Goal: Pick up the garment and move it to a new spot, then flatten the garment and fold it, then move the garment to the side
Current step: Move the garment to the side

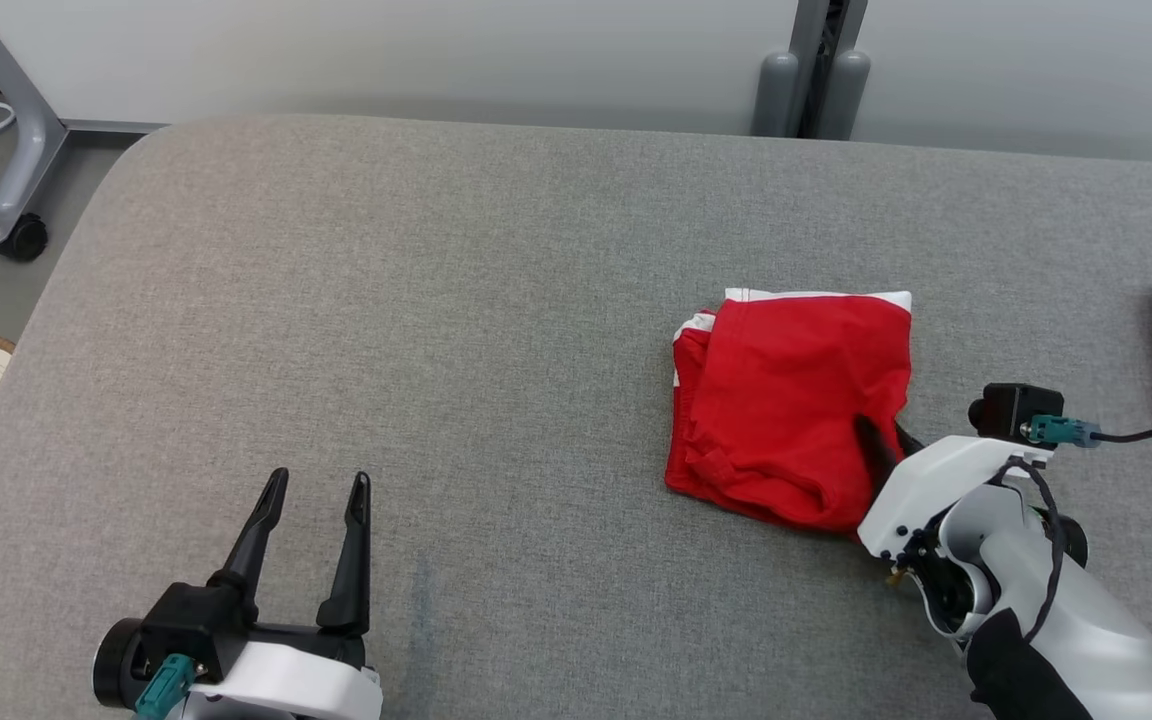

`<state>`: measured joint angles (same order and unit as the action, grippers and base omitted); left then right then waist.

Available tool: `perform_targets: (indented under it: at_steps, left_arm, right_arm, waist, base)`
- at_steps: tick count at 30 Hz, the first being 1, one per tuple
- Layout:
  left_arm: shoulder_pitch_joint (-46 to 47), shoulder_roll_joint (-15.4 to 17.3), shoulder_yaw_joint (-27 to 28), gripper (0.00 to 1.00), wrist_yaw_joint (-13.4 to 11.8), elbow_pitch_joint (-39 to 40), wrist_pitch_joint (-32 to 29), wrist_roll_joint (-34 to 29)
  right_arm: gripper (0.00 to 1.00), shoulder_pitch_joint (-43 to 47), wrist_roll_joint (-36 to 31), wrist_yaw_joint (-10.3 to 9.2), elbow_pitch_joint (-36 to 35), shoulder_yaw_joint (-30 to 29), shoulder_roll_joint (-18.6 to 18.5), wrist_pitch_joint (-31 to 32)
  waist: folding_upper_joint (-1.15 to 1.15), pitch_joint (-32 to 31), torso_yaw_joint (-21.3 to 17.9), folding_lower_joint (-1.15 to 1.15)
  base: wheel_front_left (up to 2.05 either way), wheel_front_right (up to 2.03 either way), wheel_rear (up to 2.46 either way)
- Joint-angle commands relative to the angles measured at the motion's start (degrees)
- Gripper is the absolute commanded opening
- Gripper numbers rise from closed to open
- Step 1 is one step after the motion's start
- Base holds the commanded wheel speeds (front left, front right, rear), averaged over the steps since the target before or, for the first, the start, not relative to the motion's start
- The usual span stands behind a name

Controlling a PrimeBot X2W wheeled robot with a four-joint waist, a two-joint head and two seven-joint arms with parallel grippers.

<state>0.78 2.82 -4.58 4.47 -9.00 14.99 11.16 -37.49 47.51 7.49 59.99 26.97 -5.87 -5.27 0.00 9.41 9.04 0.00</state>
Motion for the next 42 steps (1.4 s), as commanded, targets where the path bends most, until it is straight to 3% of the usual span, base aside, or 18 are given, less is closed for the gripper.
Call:
perform_targets:
  at_steps: [1,12,21,42]
  left_arm:
    - [1.1,0.2,0.1,1.0,-0.1,0.0,0.2,0.3]
    - [0.6,0.2,0.4,1.0,-0.1,0.5,0.2,0.1]
    - [1.4,0.2,0.8,1.0,0.5,1.1,0.2,-1.1]
    - [3.7,1.9,1.2,1.0,2.6,2.6,0.2,-4.0]
  right_arm:
    - [0.0,-0.2,0.4,0.01,0.3,0.6,-0.5,-0.6]
    - [0.0,-5.0,-3.9,0.01,2.8,6.0,-2.8,-8.5]
    - [0.0,-10.5,-10.3,0.0,4.3,6.4,-3.4,-10.1]
    - [0.0,-11.9,-27.5,0.0,-4.6,-9.8,-3.4,-10.0]
  waist:
    - [0.0,-0.1,0.0,0.0]
    - [0.0,-0.3,-1.0,0.0]
    - [0.0,1.1,-4.2,0.0]
    - [0.0,6.3,-16.8,0.0]
  base:
    - [0.0,0.0,0.0]
    - [0.0,0.0,0.0]
    - [0.0,0.0,0.0]
    - [0.0,0.0,0.0]
